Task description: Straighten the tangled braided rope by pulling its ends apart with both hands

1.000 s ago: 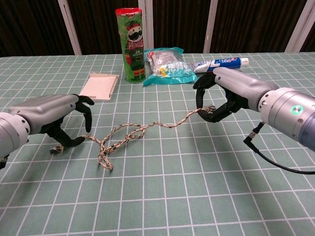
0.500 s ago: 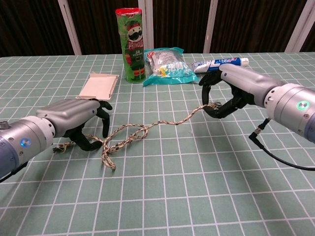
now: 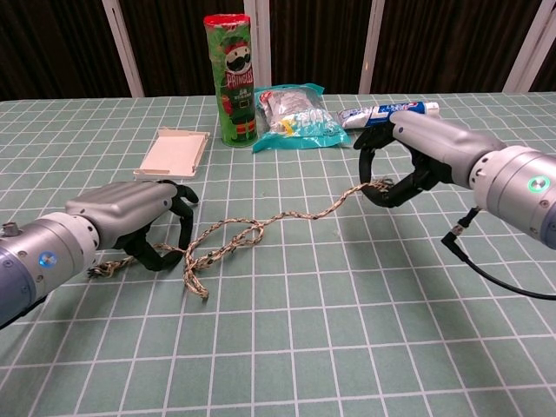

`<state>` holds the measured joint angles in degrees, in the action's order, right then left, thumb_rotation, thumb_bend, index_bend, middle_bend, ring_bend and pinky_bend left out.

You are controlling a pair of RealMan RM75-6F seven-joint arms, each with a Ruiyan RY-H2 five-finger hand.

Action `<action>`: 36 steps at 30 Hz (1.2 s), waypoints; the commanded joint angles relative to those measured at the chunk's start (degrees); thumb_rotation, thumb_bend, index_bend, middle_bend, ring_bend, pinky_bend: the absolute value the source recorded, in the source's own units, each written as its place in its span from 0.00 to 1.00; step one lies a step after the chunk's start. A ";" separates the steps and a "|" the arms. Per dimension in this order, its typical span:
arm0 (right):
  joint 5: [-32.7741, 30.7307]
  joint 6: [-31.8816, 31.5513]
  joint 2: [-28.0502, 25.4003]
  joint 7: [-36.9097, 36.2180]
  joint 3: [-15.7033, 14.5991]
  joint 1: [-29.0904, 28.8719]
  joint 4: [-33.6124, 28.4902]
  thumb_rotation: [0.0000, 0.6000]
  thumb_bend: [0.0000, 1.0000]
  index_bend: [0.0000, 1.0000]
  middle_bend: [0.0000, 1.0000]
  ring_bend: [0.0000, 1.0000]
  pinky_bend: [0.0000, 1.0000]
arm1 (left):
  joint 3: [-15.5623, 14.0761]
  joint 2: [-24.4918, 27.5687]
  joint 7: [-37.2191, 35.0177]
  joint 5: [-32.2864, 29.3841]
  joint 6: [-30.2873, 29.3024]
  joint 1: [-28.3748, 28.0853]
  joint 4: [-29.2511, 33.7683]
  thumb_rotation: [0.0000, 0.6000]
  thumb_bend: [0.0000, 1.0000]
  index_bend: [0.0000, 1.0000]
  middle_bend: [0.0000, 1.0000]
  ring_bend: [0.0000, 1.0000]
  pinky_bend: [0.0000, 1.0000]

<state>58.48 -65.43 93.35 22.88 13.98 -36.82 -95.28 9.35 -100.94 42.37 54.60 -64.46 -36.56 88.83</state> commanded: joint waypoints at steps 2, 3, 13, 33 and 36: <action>0.04 -0.11 -0.05 0.14 -0.14 0.00 -0.02 1.00 0.49 0.63 0.21 0.00 0.00 | -0.40 -0.02 -0.13 0.44 -0.41 -0.09 -0.11 1.00 0.54 0.58 0.11 0.00 0.00; 0.06 -0.15 -0.10 0.18 -0.16 0.01 -0.05 1.00 0.49 0.63 0.21 0.00 0.00 | -0.48 0.04 -0.15 0.49 -0.50 -0.08 -0.11 1.00 0.54 0.59 0.11 0.00 0.00; 0.78 -1.54 -5.54 -0.42 0.27 1.58 -1.15 1.00 0.49 0.63 0.21 0.00 0.00 | -0.88 7.64 -2.22 1.29 -2.87 2.03 5.58 1.00 0.54 0.59 0.11 0.00 0.00; 2.45 -3.56 -17.38 -8.99 -2.69 10.07 5.25 1.00 0.49 0.63 0.21 0.00 0.00 | -4.49 24.50 -15.42 7.18 -6.55 10.20 12.31 1.00 0.54 0.59 0.11 0.00 0.00; 2.86 -3.51 -17.38 -8.53 -3.25 10.36 7.06 1.00 0.49 0.63 0.21 0.00 0.00 | -4.71 24.67 -16.02 7.44 -6.56 10.56 11.90 1.00 0.54 0.59 0.11 0.00 0.00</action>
<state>61.08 -68.97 76.03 14.16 11.09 -26.70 -88.91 4.71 -76.33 26.43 61.98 -71.01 -26.08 100.82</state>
